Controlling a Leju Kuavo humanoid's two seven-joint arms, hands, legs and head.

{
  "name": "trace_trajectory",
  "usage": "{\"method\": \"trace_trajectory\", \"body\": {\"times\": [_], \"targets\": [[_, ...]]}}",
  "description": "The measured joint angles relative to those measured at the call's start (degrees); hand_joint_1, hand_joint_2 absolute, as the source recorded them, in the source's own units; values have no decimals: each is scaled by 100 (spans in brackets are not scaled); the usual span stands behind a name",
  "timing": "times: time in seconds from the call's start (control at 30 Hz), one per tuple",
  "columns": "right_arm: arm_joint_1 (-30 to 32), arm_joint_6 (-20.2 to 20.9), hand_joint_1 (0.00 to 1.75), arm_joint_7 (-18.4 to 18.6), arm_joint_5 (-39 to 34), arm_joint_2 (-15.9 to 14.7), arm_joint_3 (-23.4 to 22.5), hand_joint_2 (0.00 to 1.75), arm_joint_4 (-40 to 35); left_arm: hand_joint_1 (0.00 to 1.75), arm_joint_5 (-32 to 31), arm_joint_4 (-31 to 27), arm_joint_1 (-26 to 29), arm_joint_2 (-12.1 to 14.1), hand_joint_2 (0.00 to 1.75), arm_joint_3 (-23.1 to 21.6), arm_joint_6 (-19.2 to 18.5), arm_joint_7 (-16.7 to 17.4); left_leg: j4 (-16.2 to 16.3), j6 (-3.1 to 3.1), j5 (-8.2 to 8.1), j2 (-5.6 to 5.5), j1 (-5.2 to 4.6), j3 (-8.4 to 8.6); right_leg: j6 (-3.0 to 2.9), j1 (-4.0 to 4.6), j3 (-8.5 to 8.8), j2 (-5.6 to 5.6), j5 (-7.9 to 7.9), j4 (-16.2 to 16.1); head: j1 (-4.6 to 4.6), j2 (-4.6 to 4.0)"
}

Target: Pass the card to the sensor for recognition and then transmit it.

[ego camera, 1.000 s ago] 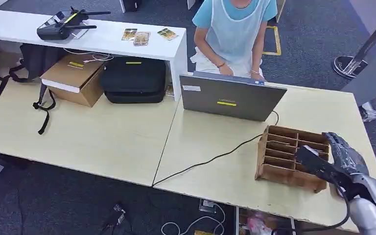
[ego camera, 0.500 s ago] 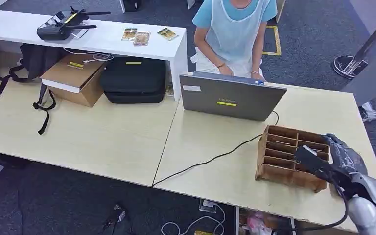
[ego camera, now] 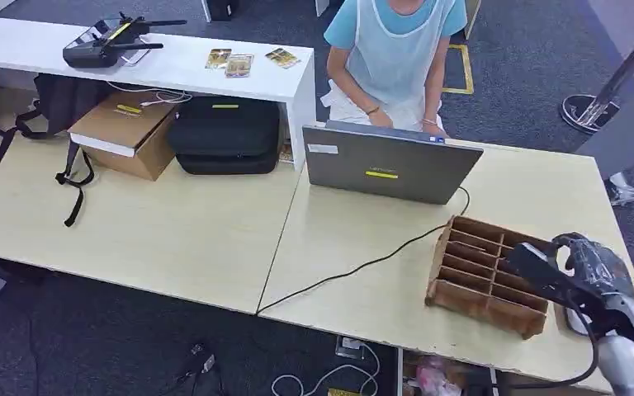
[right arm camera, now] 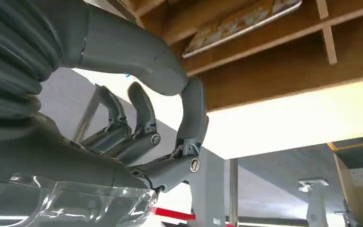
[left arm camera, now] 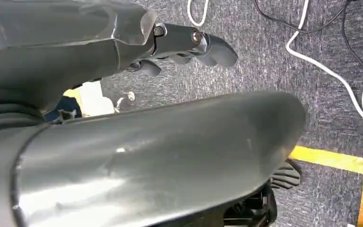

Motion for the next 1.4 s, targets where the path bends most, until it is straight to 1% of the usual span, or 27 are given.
{"method": "trace_trajectory", "body": {"times": [0.03,0.07,0.1,0.17,0.27,0.3,0.33,0.37,0.43,0.57,0.6,0.63,0.67,0.73,0.77,0.83,0.9,0.93,1.07,1.1,1.2,1.27,1.33,1.4], "targets": [[15,-4,175,-9,-20,-15,-11,175,-24,0,11,0,1,6,0,0,-24,0,0,0,0,0,0,0,0,0,0,0,0,0,0,0],[28,-13,175,-11,-24,-20,-20,175,-35,0,15,0,3,9,0,0,-33,0,0,0,0,0,0,0,0,1,0,0,0,0,0,0],[37,-20,171,-15,-31,-24,-29,175,-44,0,40,2,3,20,0,0,-40,0,0,0,0,0,0,0,0,0,0,0,0,0,0,0],[52,-17,171,-22,-44,-37,-33,175,-72,0,96,2,4,37,0,0,-48,0,0,0,0,0,1,0,0,1,1,0,0,0,0,0],[49,-11,159,-26,-70,-55,-35,175,-75,0,114,2,7,48,0,0,-48,0,0,0,0,0,0,0,0,1,2,-1,0,0,0,0],[51,2,148,-33,-79,-64,-35,175,-75,0,122,2,7,55,0,0,-48,0,0,0,0,0,0,0,0,0,2,-1,0,0,0,0],[52,7,141,-35,-83,-68,-35,175,-72,0,129,2,9,55,0,0,-48,0,0,0,0,-1,0,-1,0,0,2,-1,0,0,0,0],[56,7,129,-39,-92,-75,-33,175,-72,0,133,2,10,59,0,0,-48,0,0,0,0,-1,0,-1,0,0,2,-1,0,0,0,0],[56,-9,117,-42,-131,-86,-33,175,-75,0,147,2,10,61,0,0,-46,0,0,0,0,0,0,0,0,0,2,-1,0,0,0,0],[56,-48,117,-31,-164,-83,-33,175,-90,0,151,2,11,70,0,0,-46,0,0,0,0,-1,0,-1,0,0,2,-1,0,1,0,0],[56,-50,101,-24,-164,-83,-35,175,-94,0,155,2,10,74,0,0,-46,0,0,0,0,-1,0,-1,0,0,2,-1,0,1,0,0],[56,-50,65,-22,-166,-83,-33,175,-107,0,157,2,11,79,0,0,-46,0,0,0,0,-1,0,-1,0,0,1,-1,0,1,0,0],[59,-55,56,-20,-166,-83,-33,175,-112,0,164,2,10,81,0,0,-46,0,0,0,0,-1,0,-1,0,0,1,-1,0,1,0,0],[63,-92,63,4,-164,-79,-35,175,-112,0,166,2,12,85,0,0,-44,0,0,0,0,-2,0,-4,0,0,1,-2,0,1,-2,0],[60,-136,56,4,-162,-70,-35,175,-112,0,177,2,13,90,0,0,-42,0,0,0,0,-2,0,-4,0,0,1,-2,0,2,2,0],[30,-260,59,-22,-182,-55,-53,175,-116,0,199,2,13,92,0,0,-42,0,0,0,0,-2,0,-5,0,0,1,-2,0,2,0,0],[-40,-543,58,-111,-251,-35,-107,175,-116,0,219,2,16,94,0,4,-37,0,0,0,0,-2,0,-6,0,-1,0,-2,0,2,0,0],[-84,-663,63,-149,-274,-29,-134,175,-116,0,225,2,20,96,0,7,-37,0,0,0,0,-1,0,-5,0,-1,0,-2,0,2,0,0],[-156,-1159,61,-334,-508,-5,-348,175,-138,0,267,2,58,118,0,15,-37,0,0,0,0,-6,0,-7,0,-1,0,-8,0,2,0,0],[-156,-1218,66,-363,-589,-5,-398,175,-155,0,278,2,71,120,0,17,-33,0,0,0,0,-6,-1,-7,0,-1,0,-8,0,2,0,0],[-156,-1298,70,-459,-849,-7,-549,175,-195,0,313,2,107,138,0,30,-26,0,0,0,0,-5,-1,-7,0,-1,-1,-6,0,1,0,0],[-159,-1303,72,-479,-921,-5,-619,175,-221,0,326,2,128,140,0,50,-26,0,0,1,0,-5,0,-8,0,-1,0,-6,0,1,0,0],[-158,-1344,79,-454,-925,-2,-641,175,-258,0,326,2,140,140,0,59,-26,0,0,1,0,-5,0,-8,0,-1,-1,-6,0,1,0,0],[-154,-1394,73,-389,-894,15,-669,175,-317,0,326,2,142,138,0,63,-24,0,0,1,0,-5,0,-7,0,-1,0,-7,0,1,2,0]]}}
